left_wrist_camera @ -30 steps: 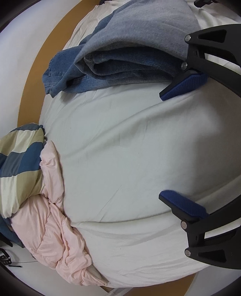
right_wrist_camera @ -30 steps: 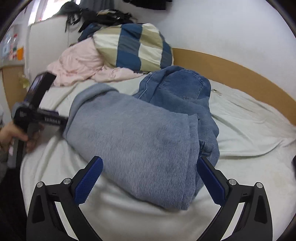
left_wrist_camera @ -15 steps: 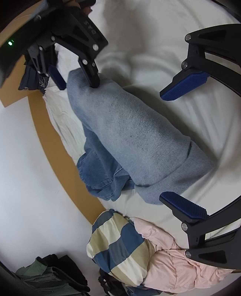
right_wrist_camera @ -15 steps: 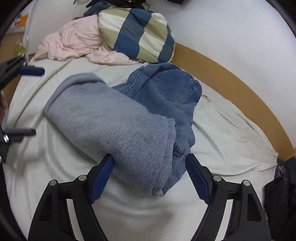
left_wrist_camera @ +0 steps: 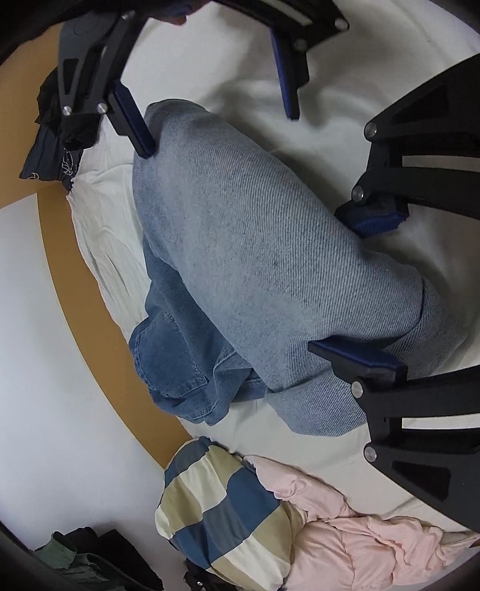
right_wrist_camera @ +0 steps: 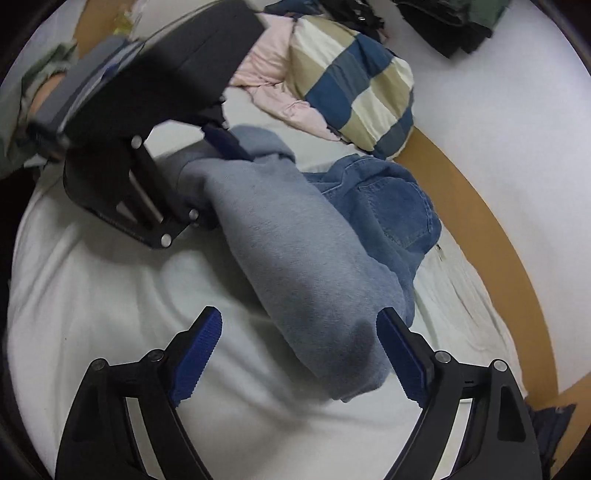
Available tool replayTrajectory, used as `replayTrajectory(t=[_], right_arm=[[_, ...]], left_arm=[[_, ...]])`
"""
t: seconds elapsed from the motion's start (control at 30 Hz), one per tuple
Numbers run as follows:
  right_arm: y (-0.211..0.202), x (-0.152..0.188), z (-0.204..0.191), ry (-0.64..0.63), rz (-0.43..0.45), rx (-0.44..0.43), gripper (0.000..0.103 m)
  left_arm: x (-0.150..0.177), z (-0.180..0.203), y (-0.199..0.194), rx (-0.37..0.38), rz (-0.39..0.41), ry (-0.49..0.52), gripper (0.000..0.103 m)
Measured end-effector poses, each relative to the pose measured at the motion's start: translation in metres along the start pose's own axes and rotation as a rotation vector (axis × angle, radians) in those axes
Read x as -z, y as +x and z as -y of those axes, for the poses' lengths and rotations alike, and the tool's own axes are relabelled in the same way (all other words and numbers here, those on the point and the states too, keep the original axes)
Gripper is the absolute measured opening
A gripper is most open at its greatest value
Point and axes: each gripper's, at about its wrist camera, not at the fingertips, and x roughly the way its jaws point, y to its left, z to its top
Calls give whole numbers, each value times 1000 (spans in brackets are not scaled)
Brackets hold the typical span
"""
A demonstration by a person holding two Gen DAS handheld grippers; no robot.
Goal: Fold clothes
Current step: 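Grasp the folded end of the pants with the right gripper and lift, then fold the held end over the pants and open the right gripper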
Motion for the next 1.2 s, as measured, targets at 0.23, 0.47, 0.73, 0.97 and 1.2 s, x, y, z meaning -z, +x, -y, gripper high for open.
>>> replayTrajectory(t=[0.23, 0.47, 0.73, 0.97, 1.2], right_arm=[[33, -6, 9, 34, -85, 35, 64], [-9, -1, 9, 64, -45, 9, 34], [-96, 18, -3, -30, -74, -164, 33], [-87, 4, 26, 42, -91, -204, 34], [-49, -13, 86, 261, -15, -88, 67]], left_arm=[[-2, 6, -13, 7, -4, 15, 42], [9, 26, -83, 144, 52, 147, 40], [5, 26, -114, 347, 53, 244, 41], [-28, -38, -82, 393, 51, -5, 52], [-42, -86, -24, 238, 59, -368, 83]])
